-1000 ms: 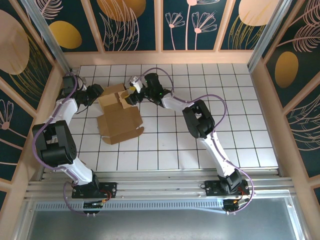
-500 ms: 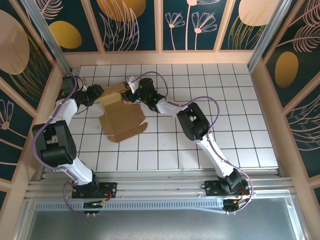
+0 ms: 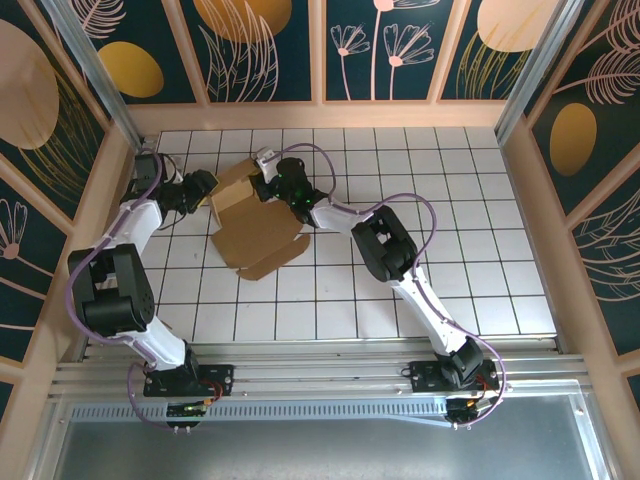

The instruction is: Fold the paper box

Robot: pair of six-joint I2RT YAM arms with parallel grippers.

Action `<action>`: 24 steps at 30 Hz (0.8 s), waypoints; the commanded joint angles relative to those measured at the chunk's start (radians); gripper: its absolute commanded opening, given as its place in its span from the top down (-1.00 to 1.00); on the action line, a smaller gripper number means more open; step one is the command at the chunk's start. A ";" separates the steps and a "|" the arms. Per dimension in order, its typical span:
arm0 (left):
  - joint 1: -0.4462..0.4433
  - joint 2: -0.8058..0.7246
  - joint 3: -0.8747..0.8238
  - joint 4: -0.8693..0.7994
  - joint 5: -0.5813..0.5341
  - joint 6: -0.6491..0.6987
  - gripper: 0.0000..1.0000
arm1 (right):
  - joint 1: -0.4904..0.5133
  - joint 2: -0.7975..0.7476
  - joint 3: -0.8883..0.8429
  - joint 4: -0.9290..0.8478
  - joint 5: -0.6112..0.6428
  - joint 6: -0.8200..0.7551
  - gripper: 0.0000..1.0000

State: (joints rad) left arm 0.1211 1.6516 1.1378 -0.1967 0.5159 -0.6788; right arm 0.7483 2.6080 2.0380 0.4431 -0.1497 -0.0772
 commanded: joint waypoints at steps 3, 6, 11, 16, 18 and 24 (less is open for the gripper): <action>-0.058 0.005 -0.032 0.027 0.088 -0.050 -0.09 | 0.057 0.022 0.048 0.001 0.076 -0.043 0.71; -0.061 0.004 -0.030 0.020 0.089 -0.046 -0.09 | 0.057 0.025 0.047 0.011 0.077 -0.058 0.65; -0.061 -0.008 -0.006 -0.029 0.052 -0.016 -0.10 | 0.056 0.006 0.069 -0.066 0.061 -0.113 0.34; -0.060 -0.008 0.024 -0.053 0.003 -0.012 -0.11 | 0.047 -0.120 -0.044 -0.109 0.013 -0.151 0.14; -0.062 -0.001 0.033 -0.059 -0.006 -0.012 -0.11 | 0.041 -0.180 -0.134 -0.097 0.004 -0.161 0.04; -0.061 0.005 0.047 -0.062 -0.010 -0.010 -0.11 | 0.007 -0.336 -0.402 0.012 -0.096 -0.180 -0.35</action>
State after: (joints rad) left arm 0.0700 1.6493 1.1557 -0.2337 0.5072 -0.6991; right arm 0.7582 2.3699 1.7149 0.3779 -0.1406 -0.2314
